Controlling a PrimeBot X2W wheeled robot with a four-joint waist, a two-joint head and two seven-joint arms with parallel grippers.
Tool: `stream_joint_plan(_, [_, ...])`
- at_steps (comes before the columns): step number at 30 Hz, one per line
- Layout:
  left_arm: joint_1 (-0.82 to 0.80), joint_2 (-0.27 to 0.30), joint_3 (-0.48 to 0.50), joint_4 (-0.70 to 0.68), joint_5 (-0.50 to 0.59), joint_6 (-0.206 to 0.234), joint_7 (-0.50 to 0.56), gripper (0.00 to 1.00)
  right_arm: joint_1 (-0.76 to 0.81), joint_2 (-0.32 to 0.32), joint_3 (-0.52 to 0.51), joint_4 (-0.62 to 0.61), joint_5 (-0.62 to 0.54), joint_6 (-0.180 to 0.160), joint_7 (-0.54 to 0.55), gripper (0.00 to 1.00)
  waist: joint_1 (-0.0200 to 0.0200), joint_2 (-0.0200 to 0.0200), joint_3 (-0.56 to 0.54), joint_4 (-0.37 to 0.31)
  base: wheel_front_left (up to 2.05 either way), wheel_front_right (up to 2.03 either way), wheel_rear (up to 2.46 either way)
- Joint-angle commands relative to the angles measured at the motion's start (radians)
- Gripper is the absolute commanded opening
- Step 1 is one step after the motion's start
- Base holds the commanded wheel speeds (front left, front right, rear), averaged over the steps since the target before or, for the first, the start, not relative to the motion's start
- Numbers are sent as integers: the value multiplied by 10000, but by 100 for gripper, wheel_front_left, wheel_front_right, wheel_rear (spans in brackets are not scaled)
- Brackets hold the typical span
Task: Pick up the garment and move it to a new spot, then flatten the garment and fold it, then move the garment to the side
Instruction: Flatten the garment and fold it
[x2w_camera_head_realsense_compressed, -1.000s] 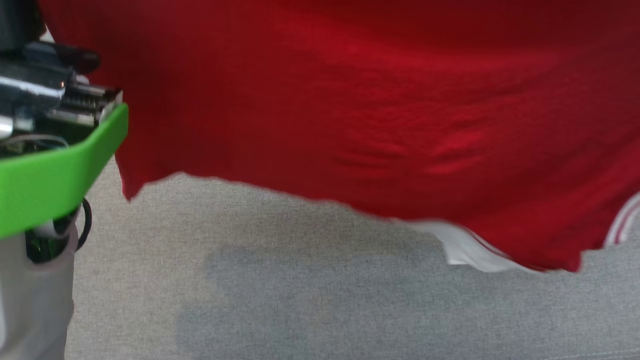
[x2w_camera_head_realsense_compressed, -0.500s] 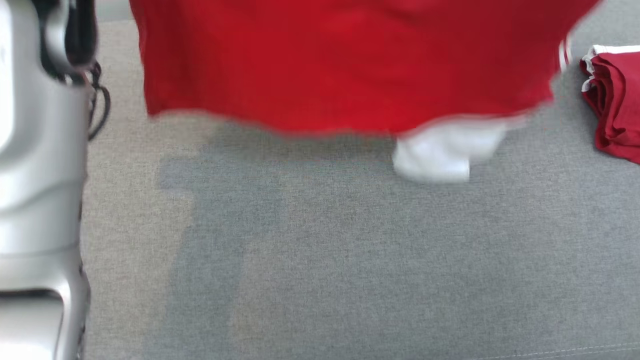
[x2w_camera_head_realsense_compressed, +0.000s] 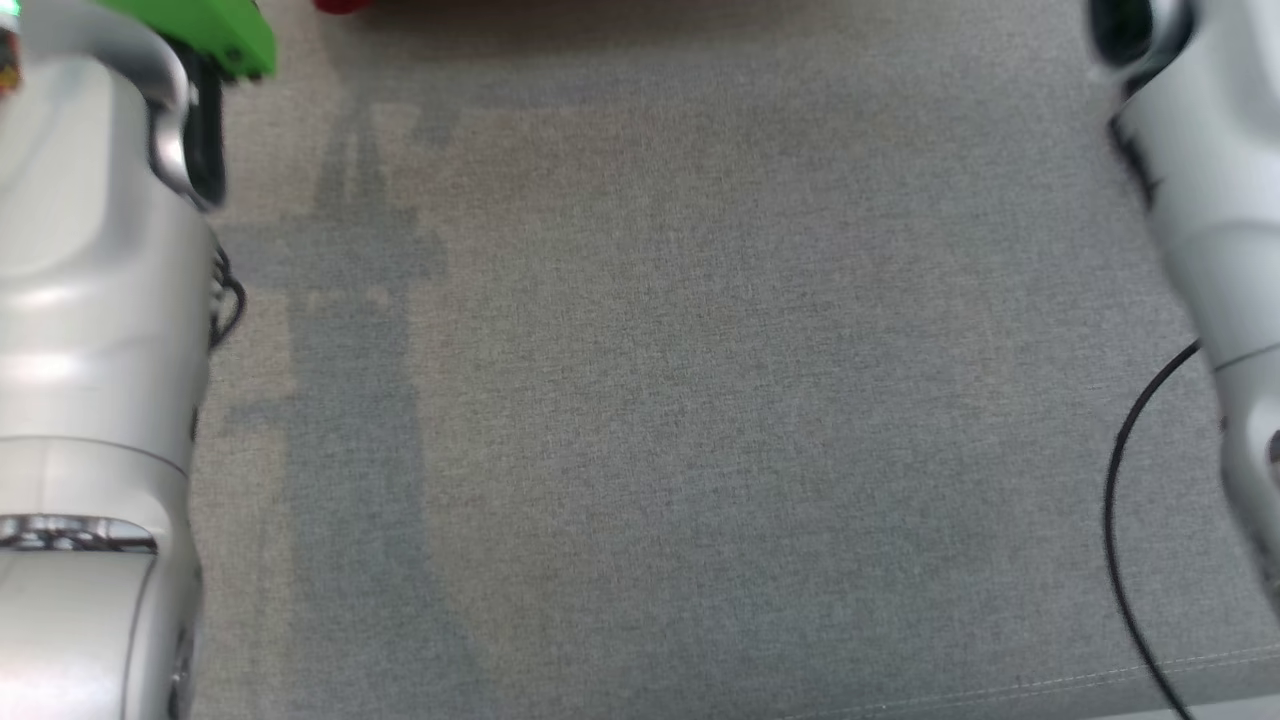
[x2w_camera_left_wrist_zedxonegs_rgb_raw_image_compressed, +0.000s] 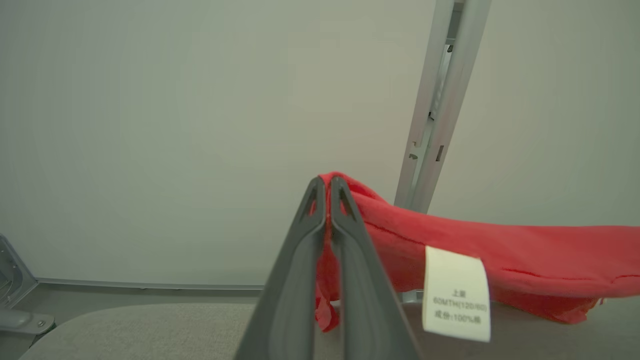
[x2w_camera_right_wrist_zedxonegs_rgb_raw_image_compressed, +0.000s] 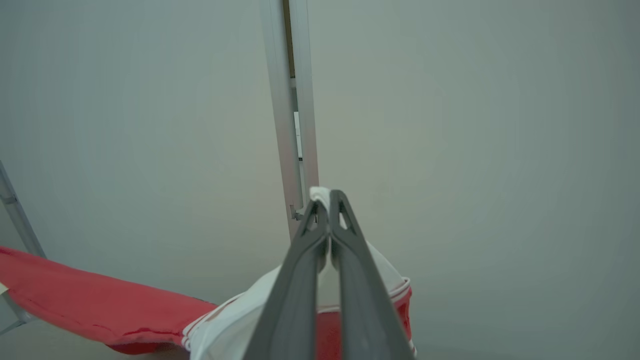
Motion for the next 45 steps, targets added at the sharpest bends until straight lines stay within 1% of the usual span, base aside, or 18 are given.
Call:
stream_joint_plan(1, [265, -122, 7, 307, -84, 12, -51, 0, 385, 136, 240, 360, 175, -3, -185, 0, 0, 0, 484, -95, 0, 0, 0])
stream_joint_plan(4, [773, -347, 165, 872, -281, -81, -102, 0, 1052, 265, 627, 852, 559, -3, -487, 0, 0, 0, 788, -43, 0, 0, 0])
stream_joint_plan(5, [1097, -468, 25, 1067, -174, -185, -110, 0, 1452, 249, 738, 898, 765, -3, -599, 0, 0, 0, 821, 15, 0, 0, 0])
stream_joint_plan(7, [1556, -524, 340, 952, -435, -102, -105, 0, 2194, 152, 852, 759, 1138, -3, -727, 0, 0, 0, 870, 99, 0, 0, 0])
stream_joint_plan(9, [2260, -587, 607, 684, -632, -141, -105, 0, 3017, 29, 790, 367, 1498, -2, -781, 0, 0, 0, 856, 109, 0, 0, 0])
stream_joint_plan(11, [3028, -647, 726, 275, -538, -212, -104, 0, 3956, -209, 374, -411, 1758, -3, -780, 0, 0, 0, 842, 135, 0, 0, 0])
stream_joint_plan(13, [3781, -668, 947, -343, -447, -181, -99, 0, 5133, -400, -25, -1234, 1709, -3, -777, 0, 0, 0, 769, 161, 0, 0, 0])
stream_joint_plan(16, [4857, -671, 1276, -1424, -262, -160, -102, 0, 6564, -470, -682, -2612, 1609, 0, -776, 0, 0, 0, 654, 194, 0, 0, 0])
stream_joint_plan(20, [6511, -705, 1672, -3169, 102, -136, -100, 0, 8613, -532, -1514, -4480, 1240, -3, -776, 0, 0, 0, 335, 176, 0, 0, 0])
stream_joint_plan(23, [7735, -743, 1725, -4554, 381, -146, -101, 0, 10100, -473, -2155, -5734, 1117, -3, -777, 0, 0, 0, 41, 251, 0, 0, 0])
stream_joint_plan(26, [8858, -576, 1652, -5799, 565, -52, -41, 0, 11528, -349, -2631, -6828, 929, -5, -675, 0, 0, 0, -293, 299, 0, 0, 0])
stream_joint_plan(27, [9160, -501, 1639, -6215, 614, 19, 103, 0, 11890, -265, -2766, -7198, 882, -5, -566, 0, 0, 0, -358, 301, 0, 0, 0])
stream_joint_plan(28, [9892, -416, 1655, -7273, 619, 186, 513, 0, 12740, -83, -3091, -7969, 680, -5, -201, 0, 0, 0, -558, 287, 0, 0, 0])
stream_joint_plan(31, [11136, -306, 1687, -9262, 634, 628, 1497, 0, 13886, 384, -3609, -9250, 490, -5, 555, 0, 0, 0, -786, 239, 0, 0, 0])
stream_joint_plan(35, [12672, -179, 1698, -11633, 679, 1149, 2867, 0, 15024, 899, -4113, -10660, 210, -5, 1575, 0, 0, 0, -965, 186, 0, 0, 0])
stream_joint_plan(37, [13210, -91, 1688, -12431, 633, 1295, 3479, 0, 15366, 1085, -4261, -11205, 88, -5, 1957, 0, 0, 0, -993, 176, 0, 0, 0])
stream_joint_plan(41, [13713, 101, 1588, -13272, 554, 1365, 4445, 0, 15587, 1244, -4470, -11812, -74, -3, 2482, 0, 0, 0, -1002, 187, 0, 0, 0])
stream_joint_plan(45, [13516, 274, 1451, -13287, 415, 1237, 5138, 0, 15202, 1206, -4581, -11938, -174, -3, 2718, 0, 0, 0, -822, 237, 0, 0, 0])
